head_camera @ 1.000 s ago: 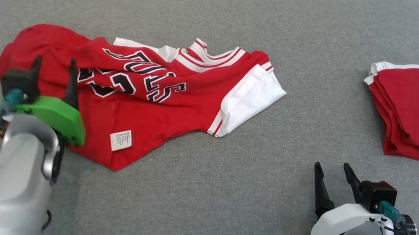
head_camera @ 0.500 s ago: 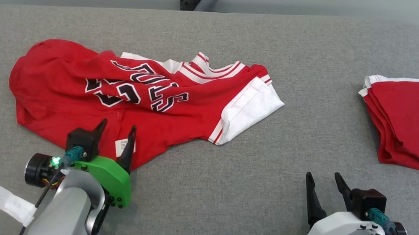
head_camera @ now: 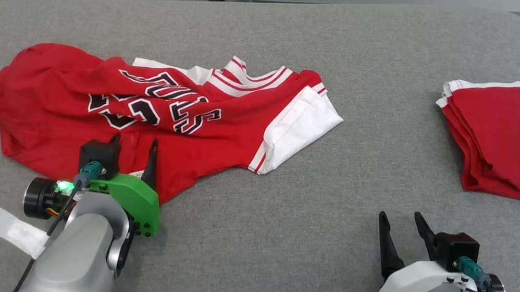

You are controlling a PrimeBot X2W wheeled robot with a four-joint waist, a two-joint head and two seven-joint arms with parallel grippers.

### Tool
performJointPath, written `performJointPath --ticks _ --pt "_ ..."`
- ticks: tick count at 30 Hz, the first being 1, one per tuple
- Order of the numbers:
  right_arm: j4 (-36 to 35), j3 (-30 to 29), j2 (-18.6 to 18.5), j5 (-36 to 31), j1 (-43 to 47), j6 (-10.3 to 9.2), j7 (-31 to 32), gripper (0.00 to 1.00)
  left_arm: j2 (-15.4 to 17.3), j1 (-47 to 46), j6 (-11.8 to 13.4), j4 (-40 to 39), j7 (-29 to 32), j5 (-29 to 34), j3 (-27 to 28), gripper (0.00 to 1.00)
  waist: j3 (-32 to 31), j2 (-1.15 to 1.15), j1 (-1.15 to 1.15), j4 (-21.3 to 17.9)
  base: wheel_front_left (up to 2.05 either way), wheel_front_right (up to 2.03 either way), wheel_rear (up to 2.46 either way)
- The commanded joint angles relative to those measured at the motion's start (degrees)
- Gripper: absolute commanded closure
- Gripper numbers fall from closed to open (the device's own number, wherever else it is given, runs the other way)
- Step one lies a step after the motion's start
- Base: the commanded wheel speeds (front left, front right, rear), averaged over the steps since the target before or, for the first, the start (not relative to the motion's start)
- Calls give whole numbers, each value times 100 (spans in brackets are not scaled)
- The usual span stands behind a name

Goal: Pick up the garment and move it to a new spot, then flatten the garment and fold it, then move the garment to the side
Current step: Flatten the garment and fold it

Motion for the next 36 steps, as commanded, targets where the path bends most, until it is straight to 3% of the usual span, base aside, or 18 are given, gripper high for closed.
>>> performJointPath --ticks 1,3,8,12,14,16,21,31,36 --pt "-7 -4 -19 19 -39 -9 -15 0 51 -91 50 39 -17 18 45 0 36 0 0 -32 0 0 0" --pt "-2 -7 -16 23 -43 -9 -15 0 56 -161 97 157 -16 9 83 9 59 0 0 -52 0 0 0" --pt "-19 -10 -10 45 -58 -9 -15 0 85 -253 123 405 -17 -14 163 5 107 0 0 -82 0 0 0" --pt "-32 -20 -8 47 -78 -9 -15 0 74 -316 134 568 -17 -44 190 21 147 0 0 -74 0 0 0" --pt "-43 -14 -6 46 -78 -9 -15 0 69 -316 138 588 -17 -66 215 57 167 0 0 -70 0 0 0" --pt "-46 -9 -5 50 -74 -9 -14 0 66 -313 156 535 -17 -53 230 65 181 0 0 -62 0 0 0" --pt "-45 -4 -5 52 -99 -9 -15 0 64 -265 142 605 -17 -61 289 99 182 0 0 -41 0 0 0" --pt "-80 -142 -23 32 120 -9 -14 0 60 218 181 -259 -17 3 569 100 -198 0 0 271 0 0 0" --pt "-100 -160 -7 37 263 -9 -15 0 66 928 328 -1081 -17 -56 1034 100 -530 0 0 491 0 0 0"
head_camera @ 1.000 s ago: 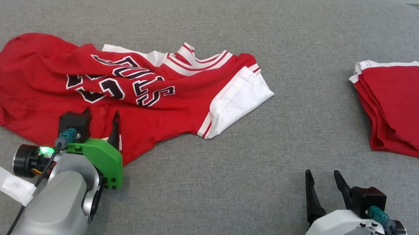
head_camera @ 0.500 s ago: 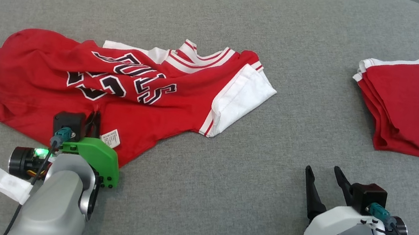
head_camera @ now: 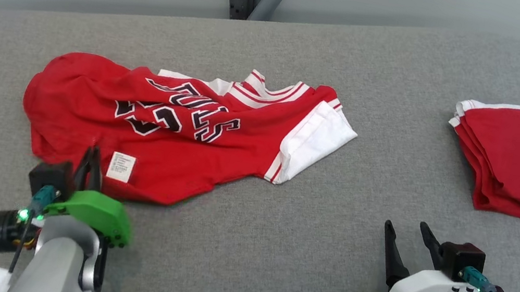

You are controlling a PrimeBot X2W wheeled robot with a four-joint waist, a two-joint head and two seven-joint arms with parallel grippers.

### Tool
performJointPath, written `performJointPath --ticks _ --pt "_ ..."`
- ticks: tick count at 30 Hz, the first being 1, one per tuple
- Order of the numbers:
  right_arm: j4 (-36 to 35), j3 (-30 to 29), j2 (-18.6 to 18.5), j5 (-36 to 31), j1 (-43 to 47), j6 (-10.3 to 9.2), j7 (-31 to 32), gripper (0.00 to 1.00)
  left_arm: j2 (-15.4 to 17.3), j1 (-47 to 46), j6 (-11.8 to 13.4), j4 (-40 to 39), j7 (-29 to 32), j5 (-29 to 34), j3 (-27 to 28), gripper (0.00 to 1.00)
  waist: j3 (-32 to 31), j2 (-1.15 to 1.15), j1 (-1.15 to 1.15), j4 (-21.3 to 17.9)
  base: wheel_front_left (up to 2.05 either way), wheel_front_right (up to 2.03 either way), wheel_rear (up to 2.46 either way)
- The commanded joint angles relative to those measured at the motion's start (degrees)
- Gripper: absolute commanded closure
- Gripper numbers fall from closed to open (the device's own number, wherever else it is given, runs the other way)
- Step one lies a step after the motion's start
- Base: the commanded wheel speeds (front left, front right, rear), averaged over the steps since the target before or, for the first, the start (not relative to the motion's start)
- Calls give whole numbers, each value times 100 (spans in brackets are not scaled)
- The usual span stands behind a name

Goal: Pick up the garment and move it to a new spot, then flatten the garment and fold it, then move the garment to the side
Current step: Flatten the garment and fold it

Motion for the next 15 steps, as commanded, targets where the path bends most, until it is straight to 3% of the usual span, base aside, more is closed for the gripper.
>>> performJointPath --ticks 1,4,5,6,7,8,15 --pt "-19 2 -19 27 73 -9 -16 0 44 119 25 -43 -17 -26 37 100 -238 0 0 208 0 0 0" --pt "-23 10 -10 38 159 -9 -16 0 68 676 81 -517 -15 41 359 100 -392 0 0 283 0 0 0" --pt "-18 14 -8 34 169 -9 -16 0 63 854 104 -654 -15 62 461 93 -433 0 0 297 0 0 0" --pt "-17 13 -6 32 183 -9 -16 0 59 1037 120 -768 -15 72 569 62 -469 0 0 307 0 0 0" --pt "-19 12 -3 20 213 -9 -15 0 53 1209 122 -831 -11 68 645 16 -501 0 0 312 0 0 0" --pt "-16 12 -2 16 238 -9 -15 0 41 1365 111 -853 -9 72 701 0 -521 0 0 316 0 0 0" --pt "-104 -97 3 -30 330 -9 -16 0 0 1940 256 -1060 -9 121 907 0 -546 0 0 452 0 0 0"
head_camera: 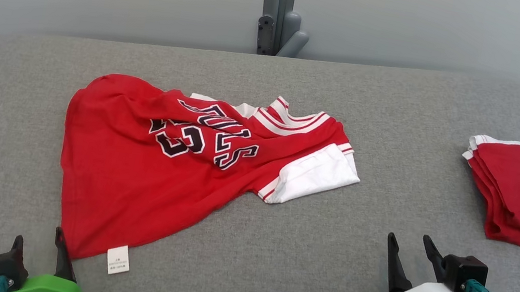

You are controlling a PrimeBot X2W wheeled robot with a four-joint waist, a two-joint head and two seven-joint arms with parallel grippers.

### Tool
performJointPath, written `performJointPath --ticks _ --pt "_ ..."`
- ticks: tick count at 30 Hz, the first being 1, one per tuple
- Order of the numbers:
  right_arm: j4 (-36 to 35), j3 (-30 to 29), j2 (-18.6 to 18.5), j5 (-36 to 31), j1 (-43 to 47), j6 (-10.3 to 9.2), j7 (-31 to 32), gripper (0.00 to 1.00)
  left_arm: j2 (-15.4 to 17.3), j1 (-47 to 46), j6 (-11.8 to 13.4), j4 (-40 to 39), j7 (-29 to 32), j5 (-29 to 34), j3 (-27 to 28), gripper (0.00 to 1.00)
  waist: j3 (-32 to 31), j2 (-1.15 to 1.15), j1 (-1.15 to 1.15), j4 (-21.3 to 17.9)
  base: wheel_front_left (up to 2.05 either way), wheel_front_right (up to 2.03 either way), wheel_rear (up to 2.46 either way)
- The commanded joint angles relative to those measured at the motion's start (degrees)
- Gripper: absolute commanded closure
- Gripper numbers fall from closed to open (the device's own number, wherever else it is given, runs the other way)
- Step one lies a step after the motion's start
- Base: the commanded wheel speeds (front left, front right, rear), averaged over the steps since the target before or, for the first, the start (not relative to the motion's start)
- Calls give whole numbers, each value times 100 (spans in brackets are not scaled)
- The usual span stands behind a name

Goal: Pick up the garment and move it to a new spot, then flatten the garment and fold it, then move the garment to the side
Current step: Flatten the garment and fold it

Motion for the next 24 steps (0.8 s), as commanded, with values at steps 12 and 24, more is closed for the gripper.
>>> performJointPath --ticks 12,24 --pt "4 -124 -276 -202 -594 -9 -15 0 11 -91 174 -239 0 -238 -644 0 494 0 0 933 0 0 0" --pt "1262 330 -780 -205 -2015 -9 23 0 11 -371 218 -310 0 -511 -1260 0 1057 0 0 1560 0 0 0"
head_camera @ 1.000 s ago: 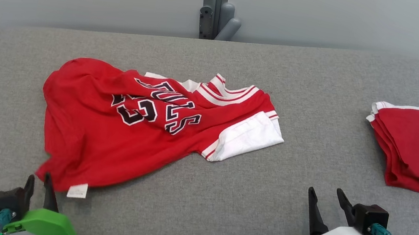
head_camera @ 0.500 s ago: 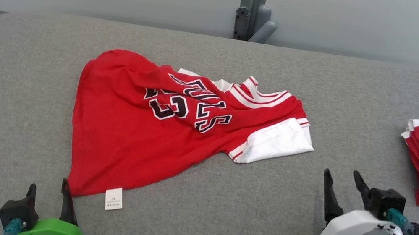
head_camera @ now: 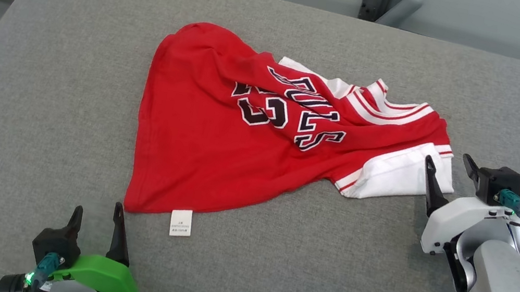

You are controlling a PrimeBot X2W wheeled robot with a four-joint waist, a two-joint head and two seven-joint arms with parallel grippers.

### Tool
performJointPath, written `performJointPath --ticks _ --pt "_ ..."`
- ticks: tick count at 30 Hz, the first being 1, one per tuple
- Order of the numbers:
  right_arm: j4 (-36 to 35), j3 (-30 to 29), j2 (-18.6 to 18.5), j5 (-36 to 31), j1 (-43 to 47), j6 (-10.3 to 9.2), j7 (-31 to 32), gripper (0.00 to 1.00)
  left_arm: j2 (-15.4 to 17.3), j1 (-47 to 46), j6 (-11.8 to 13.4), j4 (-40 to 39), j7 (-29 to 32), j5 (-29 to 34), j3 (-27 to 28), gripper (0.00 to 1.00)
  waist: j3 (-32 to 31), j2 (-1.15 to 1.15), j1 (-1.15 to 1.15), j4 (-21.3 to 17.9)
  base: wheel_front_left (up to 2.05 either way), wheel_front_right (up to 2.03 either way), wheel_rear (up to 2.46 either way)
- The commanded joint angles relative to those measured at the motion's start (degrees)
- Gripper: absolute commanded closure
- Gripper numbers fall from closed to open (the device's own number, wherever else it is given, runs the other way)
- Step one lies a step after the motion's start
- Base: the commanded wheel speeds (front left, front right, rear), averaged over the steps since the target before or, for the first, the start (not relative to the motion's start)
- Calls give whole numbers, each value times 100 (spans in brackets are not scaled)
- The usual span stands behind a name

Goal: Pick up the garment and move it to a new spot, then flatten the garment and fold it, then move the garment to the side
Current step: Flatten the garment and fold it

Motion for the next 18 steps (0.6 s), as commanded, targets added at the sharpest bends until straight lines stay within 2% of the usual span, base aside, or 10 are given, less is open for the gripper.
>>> performJointPath --ticks 1,12,18 --pt "177 54 -64 27 -169 -9 -16 0 20 -131 35 -22 -1 -56 -38 0 271 0 0 277 0 0 0" --pt "977 292 -145 236 -728 -9 -41 0 19 -283 -14 -38 -1 -65 -136 0 488 0 0 351 0 0 0" --pt "1161 470 -147 313 -872 -9 -40 0 19 -339 -18 -37 -1 -65 -175 0 550 0 0 336 0 0 0"
